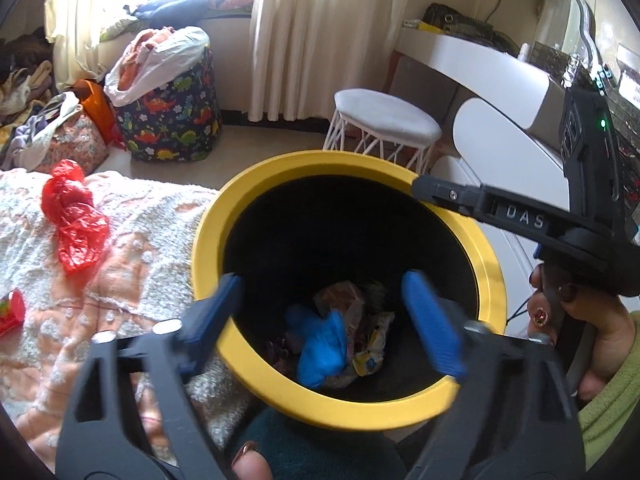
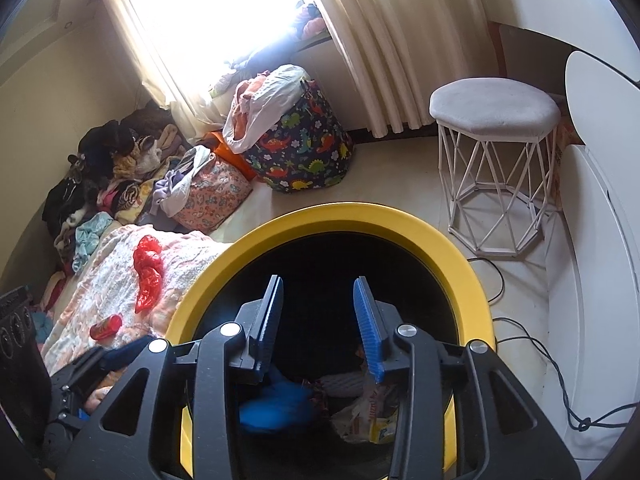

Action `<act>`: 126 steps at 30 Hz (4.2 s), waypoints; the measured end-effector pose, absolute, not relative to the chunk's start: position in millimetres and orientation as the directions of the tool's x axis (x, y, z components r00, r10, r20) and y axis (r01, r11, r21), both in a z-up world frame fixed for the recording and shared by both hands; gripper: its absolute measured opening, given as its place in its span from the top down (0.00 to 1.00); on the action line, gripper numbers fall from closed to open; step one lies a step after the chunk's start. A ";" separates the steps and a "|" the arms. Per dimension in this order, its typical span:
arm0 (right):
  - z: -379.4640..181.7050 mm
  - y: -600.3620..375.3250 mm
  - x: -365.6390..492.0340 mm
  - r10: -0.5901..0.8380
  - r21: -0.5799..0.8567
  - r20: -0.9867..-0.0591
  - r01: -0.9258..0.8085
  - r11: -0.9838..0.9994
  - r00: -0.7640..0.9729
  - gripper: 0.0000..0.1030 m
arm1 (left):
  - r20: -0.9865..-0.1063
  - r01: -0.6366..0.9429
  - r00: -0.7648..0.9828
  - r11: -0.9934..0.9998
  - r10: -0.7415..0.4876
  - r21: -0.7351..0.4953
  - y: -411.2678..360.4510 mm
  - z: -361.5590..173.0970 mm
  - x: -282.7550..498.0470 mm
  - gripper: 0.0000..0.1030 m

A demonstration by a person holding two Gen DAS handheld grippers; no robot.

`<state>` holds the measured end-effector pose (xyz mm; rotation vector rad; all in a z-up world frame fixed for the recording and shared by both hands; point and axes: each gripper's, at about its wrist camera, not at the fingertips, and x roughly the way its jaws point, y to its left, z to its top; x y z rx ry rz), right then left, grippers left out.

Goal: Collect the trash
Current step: 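Open both grippers over the bin to drop the glove and wrapper, then move both tools back over the bed toward the red tube and red bag, then grasp the red snack tube with the left gripper while the right gripper grasps the red bag, then carry the red tube and red bag over the yellow bin with both grippers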

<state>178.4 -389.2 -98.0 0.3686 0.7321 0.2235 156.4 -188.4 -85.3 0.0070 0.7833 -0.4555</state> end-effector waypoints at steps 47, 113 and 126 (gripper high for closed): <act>-57.9 -254.0 163.1 0.410 0.235 -0.532 -0.336 0.912 0.741 0.29 | -0.586 -0.017 0.803 0.978 -0.111 -0.209 -10.5 -53.7 143.9 0.11; -101.3 -138.8 200.5 0.519 0.309 -0.682 -0.440 0.843 0.516 0.96 | -0.703 -0.421 0.708 0.765 -0.059 -0.488 107.4 -118.2 162.3 0.67; -74.0 -168.2 184.3 0.529 0.317 -0.620 -0.431 0.845 0.580 0.96 | -0.636 -0.262 0.766 0.859 -0.093 -0.440 62.1 -77.8 159.0 0.76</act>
